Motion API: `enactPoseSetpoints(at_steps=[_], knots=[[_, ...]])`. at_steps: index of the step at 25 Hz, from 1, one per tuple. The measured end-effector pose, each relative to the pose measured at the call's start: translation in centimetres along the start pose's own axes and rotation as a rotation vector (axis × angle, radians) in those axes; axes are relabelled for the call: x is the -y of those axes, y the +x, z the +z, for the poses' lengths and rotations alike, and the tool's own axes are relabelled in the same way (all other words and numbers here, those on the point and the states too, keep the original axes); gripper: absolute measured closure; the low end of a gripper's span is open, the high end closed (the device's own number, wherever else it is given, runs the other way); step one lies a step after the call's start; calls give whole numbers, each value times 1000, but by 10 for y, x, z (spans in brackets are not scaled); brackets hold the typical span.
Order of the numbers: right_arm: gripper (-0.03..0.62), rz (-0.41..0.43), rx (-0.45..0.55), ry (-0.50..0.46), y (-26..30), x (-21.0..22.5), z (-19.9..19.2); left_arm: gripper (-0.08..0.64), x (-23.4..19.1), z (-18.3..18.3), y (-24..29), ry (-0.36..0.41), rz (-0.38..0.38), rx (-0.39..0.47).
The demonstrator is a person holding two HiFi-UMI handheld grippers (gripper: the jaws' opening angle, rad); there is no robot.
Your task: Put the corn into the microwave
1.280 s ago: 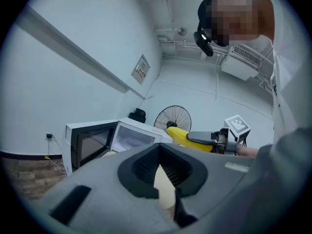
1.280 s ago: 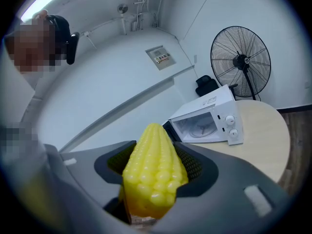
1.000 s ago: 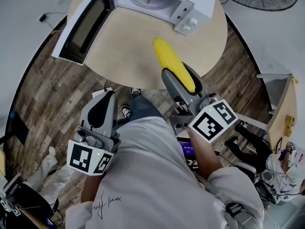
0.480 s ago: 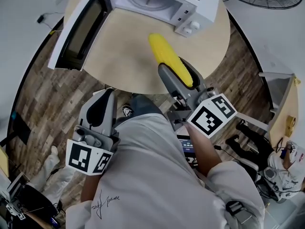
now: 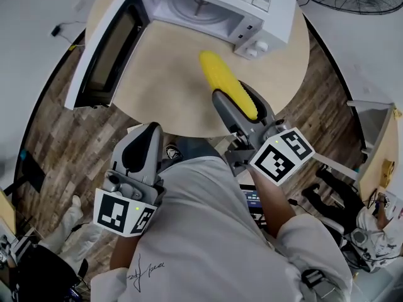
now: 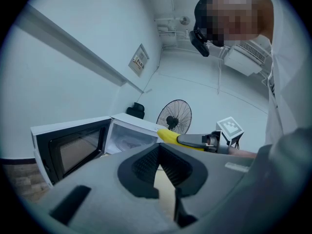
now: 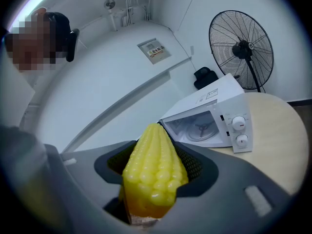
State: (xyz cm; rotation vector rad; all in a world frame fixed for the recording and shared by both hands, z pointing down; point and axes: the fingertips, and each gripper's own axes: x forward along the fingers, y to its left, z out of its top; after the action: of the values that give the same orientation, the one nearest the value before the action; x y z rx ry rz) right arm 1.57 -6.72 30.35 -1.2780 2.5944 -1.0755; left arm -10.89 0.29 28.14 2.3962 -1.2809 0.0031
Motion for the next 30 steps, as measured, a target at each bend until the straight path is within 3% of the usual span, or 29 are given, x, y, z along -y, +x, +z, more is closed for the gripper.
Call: enactPoseSetpoints(at_steps=[20, 30], knots=[[331, -11, -16, -20, 50, 57, 5, 569, -4, 4, 47, 19, 39, -1], [331, -51, -19, -54, 73, 72, -3, 569, -13, -1, 55, -47, 23, -22]])
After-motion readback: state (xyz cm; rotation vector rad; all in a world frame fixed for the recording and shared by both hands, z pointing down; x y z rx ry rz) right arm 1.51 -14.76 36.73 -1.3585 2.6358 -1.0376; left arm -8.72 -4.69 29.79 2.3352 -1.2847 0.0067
